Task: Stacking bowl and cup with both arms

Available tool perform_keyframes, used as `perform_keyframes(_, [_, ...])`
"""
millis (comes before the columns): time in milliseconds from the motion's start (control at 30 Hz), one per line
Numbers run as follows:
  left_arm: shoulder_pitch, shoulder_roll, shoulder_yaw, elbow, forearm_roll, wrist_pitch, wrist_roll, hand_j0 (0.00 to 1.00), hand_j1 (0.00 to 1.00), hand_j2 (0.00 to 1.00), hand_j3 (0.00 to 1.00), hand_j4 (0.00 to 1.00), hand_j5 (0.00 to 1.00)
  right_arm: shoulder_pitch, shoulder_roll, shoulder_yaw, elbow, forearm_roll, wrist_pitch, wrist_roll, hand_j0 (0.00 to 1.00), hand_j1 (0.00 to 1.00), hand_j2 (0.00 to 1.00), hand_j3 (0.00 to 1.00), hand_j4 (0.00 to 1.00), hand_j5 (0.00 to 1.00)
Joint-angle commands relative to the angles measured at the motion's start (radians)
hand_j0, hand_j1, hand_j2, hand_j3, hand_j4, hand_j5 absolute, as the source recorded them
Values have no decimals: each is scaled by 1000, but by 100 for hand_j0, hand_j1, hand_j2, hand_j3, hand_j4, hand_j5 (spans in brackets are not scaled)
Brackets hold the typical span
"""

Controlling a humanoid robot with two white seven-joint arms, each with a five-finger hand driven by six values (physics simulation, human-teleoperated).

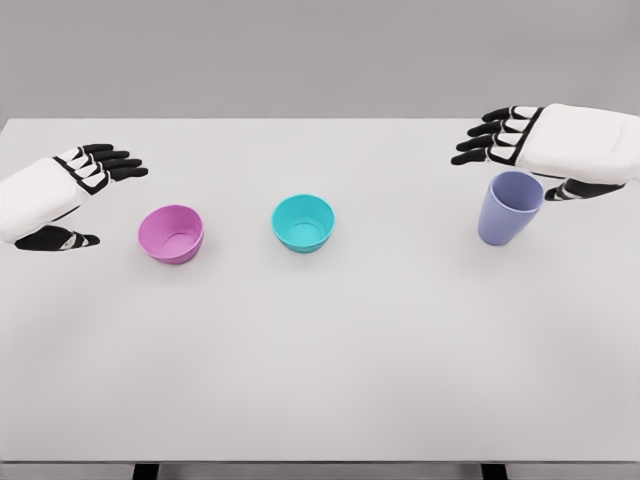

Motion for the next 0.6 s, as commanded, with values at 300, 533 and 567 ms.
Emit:
perform_keyframes(300, [-74,87,7,-10,65,0,-224,100,100,100,100,100,100,14,-83,-42,-4,-27,3,0,100,100,100,100,100,100])
perform_keyframes(533, [-215,-14,-27,-118,174,0,-648,100,100,100,100,100,100,64,-77,-94,-6,-149,3,0,100,100,100,100,100,100])
perform_keyframes(567, [-274,-58,-82,-113,170,0,-648,100,100,100,100,100,100,67,-83,-105,-6,-147,3,0,100,100,100,100,100,100])
